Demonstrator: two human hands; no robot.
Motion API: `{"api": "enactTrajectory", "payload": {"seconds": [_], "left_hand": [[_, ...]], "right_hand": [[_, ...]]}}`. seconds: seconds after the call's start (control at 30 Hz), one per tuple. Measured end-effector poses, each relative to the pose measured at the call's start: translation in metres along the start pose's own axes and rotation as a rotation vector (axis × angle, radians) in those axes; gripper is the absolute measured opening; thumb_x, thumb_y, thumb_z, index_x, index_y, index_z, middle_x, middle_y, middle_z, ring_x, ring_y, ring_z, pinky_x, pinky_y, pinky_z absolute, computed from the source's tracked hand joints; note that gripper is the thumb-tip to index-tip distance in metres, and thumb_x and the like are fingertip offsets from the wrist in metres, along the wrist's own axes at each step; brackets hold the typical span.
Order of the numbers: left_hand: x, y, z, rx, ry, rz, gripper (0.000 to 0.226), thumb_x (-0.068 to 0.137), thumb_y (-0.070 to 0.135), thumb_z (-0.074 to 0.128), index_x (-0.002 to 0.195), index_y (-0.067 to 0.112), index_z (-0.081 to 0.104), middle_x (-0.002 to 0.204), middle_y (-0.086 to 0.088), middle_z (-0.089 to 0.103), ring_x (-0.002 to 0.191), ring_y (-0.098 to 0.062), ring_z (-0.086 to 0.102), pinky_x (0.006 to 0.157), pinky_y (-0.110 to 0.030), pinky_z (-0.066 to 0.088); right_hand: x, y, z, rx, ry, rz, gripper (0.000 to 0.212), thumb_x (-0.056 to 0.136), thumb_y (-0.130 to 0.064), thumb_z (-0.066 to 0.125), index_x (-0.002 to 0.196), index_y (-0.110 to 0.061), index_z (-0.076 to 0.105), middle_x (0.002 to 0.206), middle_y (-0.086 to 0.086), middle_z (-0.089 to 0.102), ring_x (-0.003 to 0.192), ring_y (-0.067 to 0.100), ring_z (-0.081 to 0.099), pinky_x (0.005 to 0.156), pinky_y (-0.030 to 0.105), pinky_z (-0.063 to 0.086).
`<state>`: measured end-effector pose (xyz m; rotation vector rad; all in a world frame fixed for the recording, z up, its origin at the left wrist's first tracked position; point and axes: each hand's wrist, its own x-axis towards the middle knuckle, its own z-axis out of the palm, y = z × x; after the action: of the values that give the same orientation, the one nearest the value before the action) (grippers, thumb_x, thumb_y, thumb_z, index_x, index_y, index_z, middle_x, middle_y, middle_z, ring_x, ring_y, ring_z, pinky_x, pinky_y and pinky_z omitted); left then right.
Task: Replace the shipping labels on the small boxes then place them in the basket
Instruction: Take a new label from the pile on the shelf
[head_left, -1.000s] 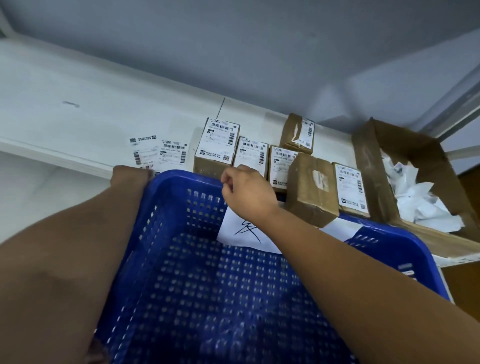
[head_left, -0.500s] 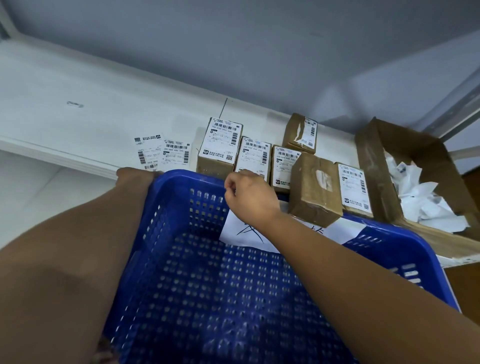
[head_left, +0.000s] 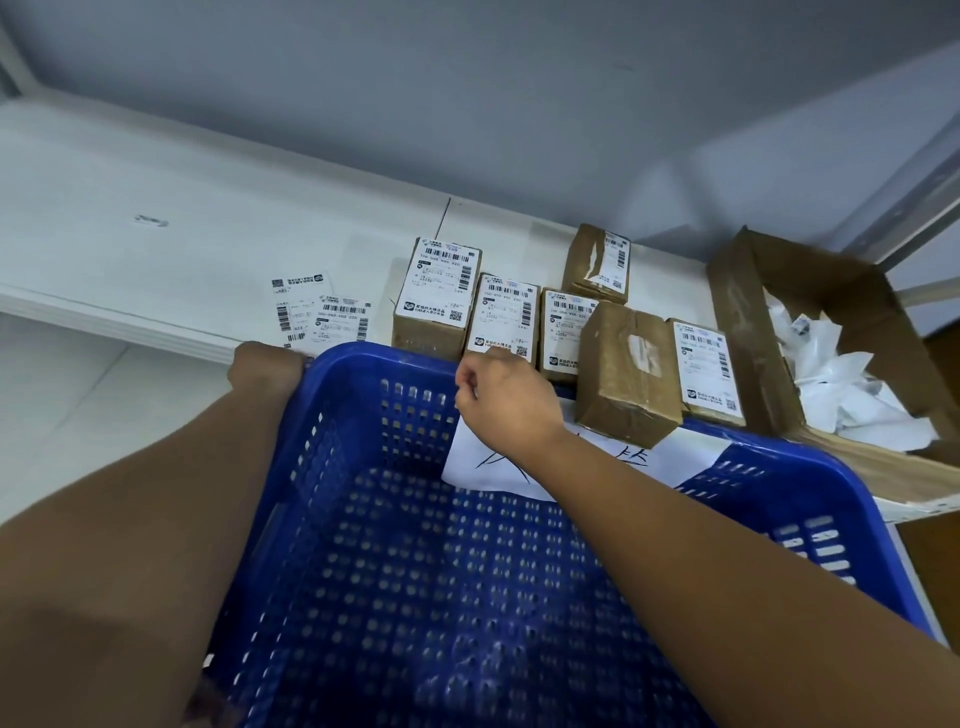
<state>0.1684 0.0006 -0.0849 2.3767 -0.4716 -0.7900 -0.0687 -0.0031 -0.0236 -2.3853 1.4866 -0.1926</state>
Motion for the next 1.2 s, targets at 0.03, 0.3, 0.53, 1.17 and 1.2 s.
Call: {"api": "enactTrajectory", "payload": {"seconds": [0.03, 0.3, 0.53, 1.17, 1.2], "left_hand": [[0.001, 0.000, -0.001, 0.024, 0.026, 0.039, 0.026, 0.087, 0.013, 0.063, 0.107, -0.004, 0.061, 0.111, -0.020, 0.064, 0.111, -0.036, 0.057, 0.088, -0.032, 0.044], [-0.026, 0.021, -0.013, -0.173, 0.295, 0.387, 0.023, 0.092, 0.008, 0.042, 0.099, 0.003, 0.062, 0.095, -0.018, 0.068, 0.097, -0.036, 0.062, 0.083, -0.035, 0.048], [-0.090, 0.058, -0.026, -0.793, 0.036, 0.219, 0.014, 0.089, 0.005, 0.048, 0.082, 0.010, 0.059, 0.083, -0.013, 0.068, 0.055, -0.012, 0.067, 0.055, -0.022, 0.052], [-0.317, 0.016, -0.007, -0.406, -0.874, 0.409, 0.016, 0.092, 0.022, 0.058, 0.093, 0.008, 0.066, 0.094, -0.005, 0.074, 0.091, -0.019, 0.069, 0.078, -0.031, 0.056], [-0.317, 0.016, -0.006, -0.423, -0.892, 0.413, 0.018, 0.092, 0.022, 0.057, 0.098, 0.007, 0.067, 0.096, -0.005, 0.074, 0.093, -0.020, 0.069, 0.079, -0.031, 0.056]], "right_hand": [[-0.002, 0.000, -0.001, -0.001, -0.005, 0.002, 0.021, 0.097, -0.020, 0.047, 0.107, -0.014, 0.064, 0.108, 0.002, 0.060, 0.091, 0.018, 0.053, 0.069, 0.028, 0.042], [-0.017, -0.008, -0.022, 0.015, 0.015, 0.014, 0.022, 0.098, -0.021, 0.046, 0.109, -0.016, 0.064, 0.111, 0.003, 0.059, 0.099, 0.022, 0.055, 0.074, 0.031, 0.047], [-0.039, -0.001, -0.053, 0.161, 0.110, 0.065, 0.018, 0.096, -0.020, 0.049, 0.106, -0.016, 0.064, 0.104, 0.005, 0.065, 0.094, 0.022, 0.061, 0.079, 0.032, 0.051], [-0.169, 0.072, -0.117, 1.253, 0.265, 0.470, 0.020, 0.099, -0.010, 0.053, 0.096, -0.023, 0.068, 0.105, 0.001, 0.074, 0.100, 0.021, 0.070, 0.094, 0.049, 0.054], [-0.175, 0.073, -0.114, 1.240, 0.242, 0.469, 0.020, 0.099, -0.010, 0.053, 0.096, -0.022, 0.068, 0.105, 0.002, 0.074, 0.099, 0.024, 0.070, 0.093, 0.050, 0.054]]}}
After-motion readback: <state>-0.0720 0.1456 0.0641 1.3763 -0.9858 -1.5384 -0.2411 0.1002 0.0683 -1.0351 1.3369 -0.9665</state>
